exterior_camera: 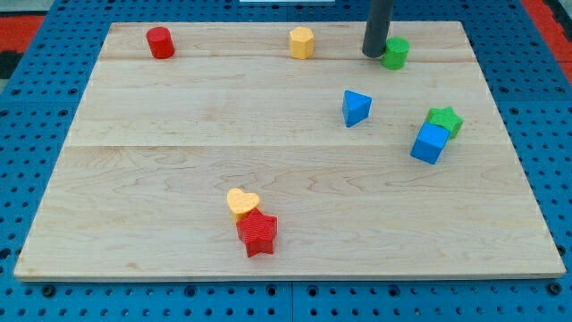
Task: Push the yellow hexagon down and left a bit
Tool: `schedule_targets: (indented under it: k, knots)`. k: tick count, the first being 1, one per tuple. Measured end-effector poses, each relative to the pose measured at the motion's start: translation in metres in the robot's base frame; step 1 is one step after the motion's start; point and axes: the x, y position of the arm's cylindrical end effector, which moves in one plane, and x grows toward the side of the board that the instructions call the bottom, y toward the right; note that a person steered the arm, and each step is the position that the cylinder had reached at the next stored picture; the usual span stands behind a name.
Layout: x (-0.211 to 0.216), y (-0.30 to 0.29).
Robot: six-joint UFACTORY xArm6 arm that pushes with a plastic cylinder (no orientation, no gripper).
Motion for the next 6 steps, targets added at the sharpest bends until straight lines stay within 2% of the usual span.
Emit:
schedule_targets:
  k: [1,2,3,6]
  knots:
    - [-0.031,-0.028]
    - [-0.039,-0.049]
    - [-0.039,-0.076]
    - [-0.023,-0.106]
